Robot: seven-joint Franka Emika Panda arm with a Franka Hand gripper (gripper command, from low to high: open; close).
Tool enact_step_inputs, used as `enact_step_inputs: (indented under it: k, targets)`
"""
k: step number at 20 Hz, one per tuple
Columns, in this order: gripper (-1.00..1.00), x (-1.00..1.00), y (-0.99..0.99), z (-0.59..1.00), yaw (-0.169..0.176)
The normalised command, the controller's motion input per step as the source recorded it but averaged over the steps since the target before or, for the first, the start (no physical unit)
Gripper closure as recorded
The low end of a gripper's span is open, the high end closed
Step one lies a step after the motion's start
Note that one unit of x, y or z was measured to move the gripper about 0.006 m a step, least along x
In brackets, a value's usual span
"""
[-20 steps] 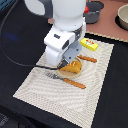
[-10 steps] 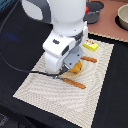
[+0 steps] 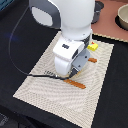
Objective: Interact with the objects in diverse but meaningful ways.
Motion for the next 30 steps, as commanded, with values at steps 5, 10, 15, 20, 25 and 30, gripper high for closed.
enact_step_inputs:
  k: [5, 10, 15, 20, 25, 30]
  targets:
    - [-1.00, -0.09, 0.00, -0.01, 0.137]
    - [1.00, -0.05, -0.04, -0.15, 0.103]
    - [1.00, 0.00, -0.04, -0.18, 0.086]
    - [1.00, 0.03, -0.02, -0.22, 0.073]
    - [1.00, 0.11, -0.01, 0.07, 0.049]
    - [1.00, -0.01, -0.01, 1.00, 0.000]
